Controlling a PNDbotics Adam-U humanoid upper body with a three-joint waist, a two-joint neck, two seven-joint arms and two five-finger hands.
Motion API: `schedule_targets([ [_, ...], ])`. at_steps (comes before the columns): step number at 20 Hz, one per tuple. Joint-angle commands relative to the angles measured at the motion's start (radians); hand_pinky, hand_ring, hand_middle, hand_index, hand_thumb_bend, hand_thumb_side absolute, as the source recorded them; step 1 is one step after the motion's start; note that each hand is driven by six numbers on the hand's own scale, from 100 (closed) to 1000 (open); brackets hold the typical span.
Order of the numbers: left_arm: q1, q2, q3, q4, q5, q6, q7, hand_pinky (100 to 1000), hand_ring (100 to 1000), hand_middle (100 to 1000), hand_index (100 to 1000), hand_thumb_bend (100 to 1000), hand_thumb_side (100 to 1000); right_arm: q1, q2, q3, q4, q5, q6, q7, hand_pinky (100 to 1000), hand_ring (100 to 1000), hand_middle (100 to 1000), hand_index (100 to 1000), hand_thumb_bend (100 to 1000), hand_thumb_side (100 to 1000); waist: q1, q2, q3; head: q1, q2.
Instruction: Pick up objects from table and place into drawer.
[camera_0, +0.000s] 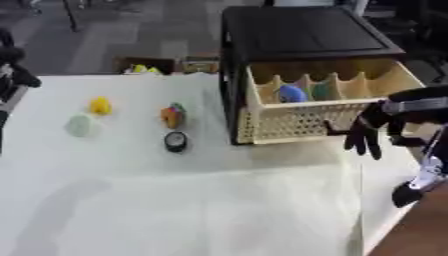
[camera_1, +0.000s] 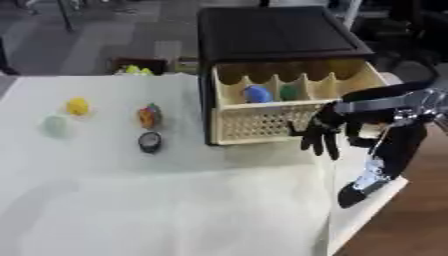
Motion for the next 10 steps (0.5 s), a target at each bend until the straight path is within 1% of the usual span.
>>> schedule_targets([
  [1, -0.007, 0.007, 0.004, -0.018, -0.005, 0.001, 0.003, 593, 726, 617, 726, 100, 977, -0.005, -0.038, -0.016, -0.016, -0.031, 0.017, -0.004, 206, 592, 616, 767, 679, 430, 0.000, -0.013, -0.002, 0.003, -0.006],
  [6, -0.004, 0.005, 0.005, -0.018, -0.011, 0.003, 0.002, 593, 725, 617, 725, 100, 982, 0.009, -0.040, 0.001, -0.017, -0.044, 0.041, 0.000, 245, 606, 649, 779, 658, 402, 0.001, -0.009, -0.001, 0.002, -0.005],
  [10, -0.003, 0.002, 0.005, -0.018, -0.015, 0.004, 0.000, 592, 725, 617, 724, 100, 985, 0.012, -0.035, 0.025, 0.001, -0.037, 0.070, 0.000, 292, 625, 682, 788, 649, 345, 0.002, -0.006, 0.003, 0.001, -0.006],
])
